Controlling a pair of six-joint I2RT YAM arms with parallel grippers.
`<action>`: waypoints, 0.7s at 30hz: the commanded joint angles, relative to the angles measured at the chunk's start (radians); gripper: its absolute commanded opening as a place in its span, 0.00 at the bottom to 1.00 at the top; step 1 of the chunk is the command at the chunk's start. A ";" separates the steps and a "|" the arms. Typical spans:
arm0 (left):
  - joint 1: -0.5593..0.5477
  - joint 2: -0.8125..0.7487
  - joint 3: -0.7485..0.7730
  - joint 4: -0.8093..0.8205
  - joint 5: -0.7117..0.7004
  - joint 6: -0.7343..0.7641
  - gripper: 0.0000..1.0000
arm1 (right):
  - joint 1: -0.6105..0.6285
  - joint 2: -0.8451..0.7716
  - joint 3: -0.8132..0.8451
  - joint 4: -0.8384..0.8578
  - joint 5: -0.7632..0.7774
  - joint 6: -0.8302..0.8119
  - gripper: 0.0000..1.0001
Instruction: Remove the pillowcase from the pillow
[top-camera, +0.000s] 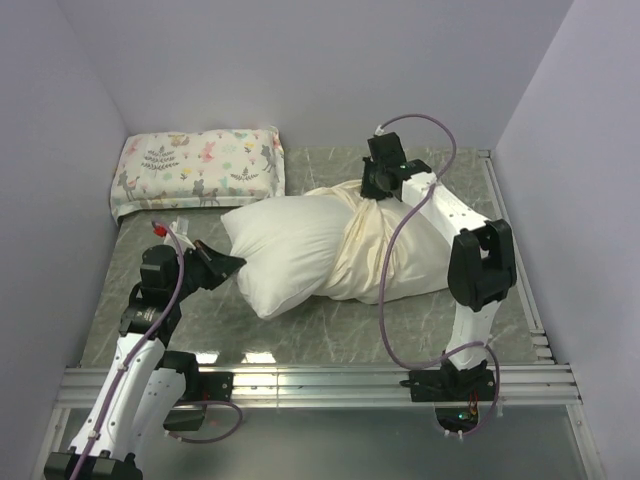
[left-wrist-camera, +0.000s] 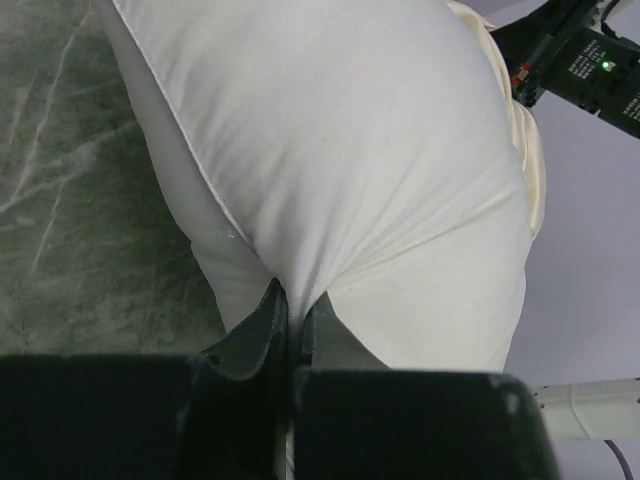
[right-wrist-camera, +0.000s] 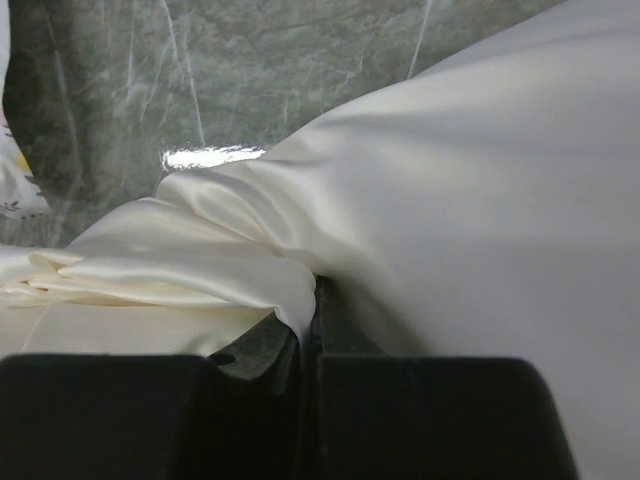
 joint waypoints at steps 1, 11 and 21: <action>0.022 -0.013 0.017 -0.059 -0.053 0.006 0.00 | -0.055 -0.084 -0.073 0.045 0.182 -0.039 0.04; 0.022 0.251 0.520 -0.232 -0.160 0.269 0.99 | 0.052 -0.245 -0.304 0.169 0.119 -0.030 0.02; -0.450 0.512 0.620 -0.216 -0.405 0.360 0.99 | 0.118 -0.247 -0.319 0.213 0.092 -0.035 0.04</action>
